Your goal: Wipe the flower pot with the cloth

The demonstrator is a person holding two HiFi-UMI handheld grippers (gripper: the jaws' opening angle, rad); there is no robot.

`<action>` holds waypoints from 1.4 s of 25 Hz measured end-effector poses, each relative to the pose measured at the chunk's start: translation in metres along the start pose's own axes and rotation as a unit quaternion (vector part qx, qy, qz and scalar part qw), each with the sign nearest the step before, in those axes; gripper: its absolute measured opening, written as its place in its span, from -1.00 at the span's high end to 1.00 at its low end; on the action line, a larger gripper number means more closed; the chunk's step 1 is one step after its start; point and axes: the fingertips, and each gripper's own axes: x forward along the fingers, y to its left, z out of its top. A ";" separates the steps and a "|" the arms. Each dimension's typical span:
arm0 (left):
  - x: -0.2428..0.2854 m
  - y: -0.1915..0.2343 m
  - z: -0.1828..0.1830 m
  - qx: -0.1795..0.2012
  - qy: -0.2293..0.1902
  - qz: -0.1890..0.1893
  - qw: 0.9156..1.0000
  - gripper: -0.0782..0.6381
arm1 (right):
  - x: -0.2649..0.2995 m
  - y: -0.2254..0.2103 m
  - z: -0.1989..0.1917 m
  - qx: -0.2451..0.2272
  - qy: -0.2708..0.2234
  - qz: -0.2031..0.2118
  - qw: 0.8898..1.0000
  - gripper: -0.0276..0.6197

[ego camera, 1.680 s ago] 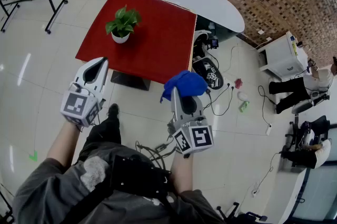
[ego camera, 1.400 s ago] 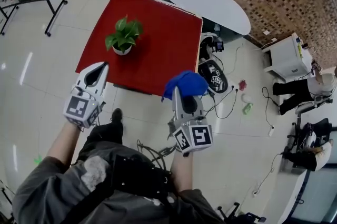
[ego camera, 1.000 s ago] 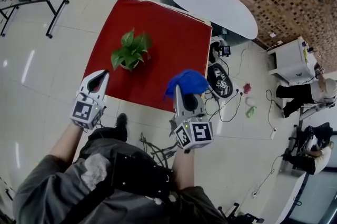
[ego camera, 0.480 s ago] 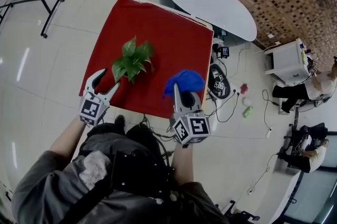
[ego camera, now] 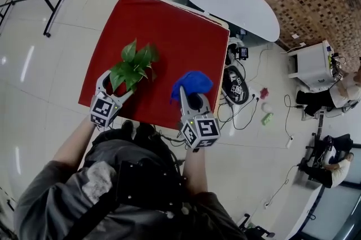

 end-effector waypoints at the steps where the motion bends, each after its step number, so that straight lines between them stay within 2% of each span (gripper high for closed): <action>1: 0.006 0.000 0.001 0.004 0.003 0.005 1.000 -0.45 | 0.007 -0.004 -0.006 0.000 0.011 0.010 1.000 0.68; 6: 0.028 0.001 0.000 0.034 0.008 0.032 0.999 -0.45 | 0.049 -0.006 -0.049 -0.010 0.071 0.072 0.995 0.68; 11: 0.046 0.001 0.002 0.049 0.011 0.035 0.998 -0.46 | 0.102 0.001 -0.073 -0.025 0.093 0.131 0.987 0.68; 18: 0.050 0.004 -0.001 0.049 0.006 0.037 0.998 -0.47 | 0.149 0.017 -0.101 -0.078 0.128 0.202 0.968 0.68; 24: 0.052 0.004 -0.006 0.046 -0.007 0.038 0.998 -0.47 | 0.175 0.036 -0.117 -0.130 0.127 0.253 0.950 0.68; 30: 0.049 0.008 -0.007 0.041 -0.009 0.024 0.999 -0.47 | 0.169 0.050 -0.120 -0.154 0.124 0.281 0.939 0.68; 35: 0.046 0.010 -0.005 0.049 -0.006 -0.005 0.999 -0.47 | 0.158 0.060 -0.120 -0.174 0.142 0.286 0.932 0.68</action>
